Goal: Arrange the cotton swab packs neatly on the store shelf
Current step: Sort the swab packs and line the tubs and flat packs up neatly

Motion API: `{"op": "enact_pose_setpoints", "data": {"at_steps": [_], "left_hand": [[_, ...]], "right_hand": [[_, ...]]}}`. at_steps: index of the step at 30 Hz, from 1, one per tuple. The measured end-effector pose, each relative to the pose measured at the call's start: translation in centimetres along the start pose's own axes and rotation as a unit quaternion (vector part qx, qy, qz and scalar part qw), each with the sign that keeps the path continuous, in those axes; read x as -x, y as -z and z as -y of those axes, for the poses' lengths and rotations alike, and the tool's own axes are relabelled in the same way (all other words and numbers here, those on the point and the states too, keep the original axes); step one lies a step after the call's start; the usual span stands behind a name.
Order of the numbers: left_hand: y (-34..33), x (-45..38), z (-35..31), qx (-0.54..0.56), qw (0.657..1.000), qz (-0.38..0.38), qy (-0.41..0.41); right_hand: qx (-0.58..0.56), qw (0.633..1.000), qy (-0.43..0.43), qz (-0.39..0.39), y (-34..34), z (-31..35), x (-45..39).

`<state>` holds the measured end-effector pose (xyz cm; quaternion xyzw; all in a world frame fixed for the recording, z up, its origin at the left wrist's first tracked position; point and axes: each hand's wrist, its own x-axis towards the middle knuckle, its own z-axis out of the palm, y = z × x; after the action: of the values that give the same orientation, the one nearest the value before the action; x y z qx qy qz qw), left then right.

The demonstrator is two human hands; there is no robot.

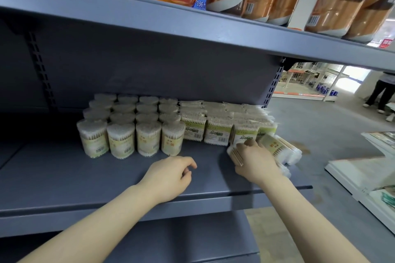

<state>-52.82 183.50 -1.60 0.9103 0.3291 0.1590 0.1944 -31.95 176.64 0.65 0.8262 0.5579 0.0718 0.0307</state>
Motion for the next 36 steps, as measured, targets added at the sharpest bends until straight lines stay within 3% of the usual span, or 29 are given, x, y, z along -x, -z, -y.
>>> {"op": "enact_pose_setpoints", "data": {"at_steps": [10, 21, 36], "left_hand": [[0.0, 0.5, -0.2, 0.0, 1.0, 0.007, 0.003], [0.2, 1.1, -0.3, 0.004, 1.0, 0.008, 0.003], [0.9, 1.2, 0.8, 0.002, 0.999, -0.022, 0.028]], "right_hand": [[-0.019, 0.999, 0.045, 0.004, -0.1, 0.4, 1.4], [-0.065, 0.997, 0.018, 0.028, 0.4, 0.0, 1.8], [-0.246, 0.967, 0.018, -0.064, 3.5, 2.1, 0.8]]}}
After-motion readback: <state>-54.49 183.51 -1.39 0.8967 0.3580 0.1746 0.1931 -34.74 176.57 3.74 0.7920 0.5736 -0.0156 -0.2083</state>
